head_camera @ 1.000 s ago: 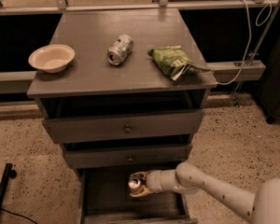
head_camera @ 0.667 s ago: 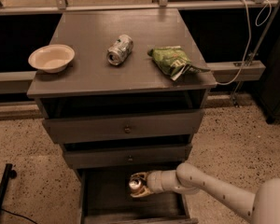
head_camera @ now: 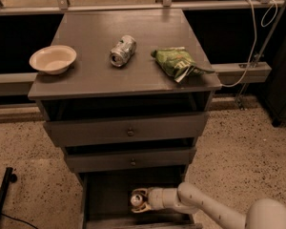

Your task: Place orange can into bottom drawer

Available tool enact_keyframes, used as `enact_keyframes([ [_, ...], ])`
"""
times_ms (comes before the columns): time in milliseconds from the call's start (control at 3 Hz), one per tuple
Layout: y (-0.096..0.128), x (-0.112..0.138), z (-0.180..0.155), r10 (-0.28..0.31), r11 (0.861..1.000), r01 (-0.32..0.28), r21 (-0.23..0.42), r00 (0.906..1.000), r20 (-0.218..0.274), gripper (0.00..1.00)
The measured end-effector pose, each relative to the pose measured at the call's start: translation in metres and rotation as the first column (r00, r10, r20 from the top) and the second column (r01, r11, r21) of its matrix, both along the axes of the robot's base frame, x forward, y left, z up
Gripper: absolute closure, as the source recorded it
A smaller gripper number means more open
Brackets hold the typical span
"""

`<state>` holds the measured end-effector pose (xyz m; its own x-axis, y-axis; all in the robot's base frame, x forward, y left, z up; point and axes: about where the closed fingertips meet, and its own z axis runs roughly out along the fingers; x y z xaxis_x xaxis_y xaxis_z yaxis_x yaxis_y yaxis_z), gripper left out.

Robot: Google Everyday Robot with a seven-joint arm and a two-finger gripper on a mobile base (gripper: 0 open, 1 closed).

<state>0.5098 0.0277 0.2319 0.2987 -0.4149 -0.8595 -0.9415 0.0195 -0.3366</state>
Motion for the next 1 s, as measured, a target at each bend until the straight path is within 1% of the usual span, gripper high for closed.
enact_keyframes([
  [333, 0.0031, -0.0077, -0.0428, -0.001, 1.000, 0.001, -0.011, 0.9996, -0.027, 1.00],
  [667, 0.0031, -0.0077, -0.0470, -0.005, 1.000, 0.005, -0.011, 0.9995, -0.030, 0.82],
  [1000, 0.0031, -0.0077, -0.0470, -0.005, 1.000, 0.005, -0.011, 0.9995, -0.030, 0.59],
])
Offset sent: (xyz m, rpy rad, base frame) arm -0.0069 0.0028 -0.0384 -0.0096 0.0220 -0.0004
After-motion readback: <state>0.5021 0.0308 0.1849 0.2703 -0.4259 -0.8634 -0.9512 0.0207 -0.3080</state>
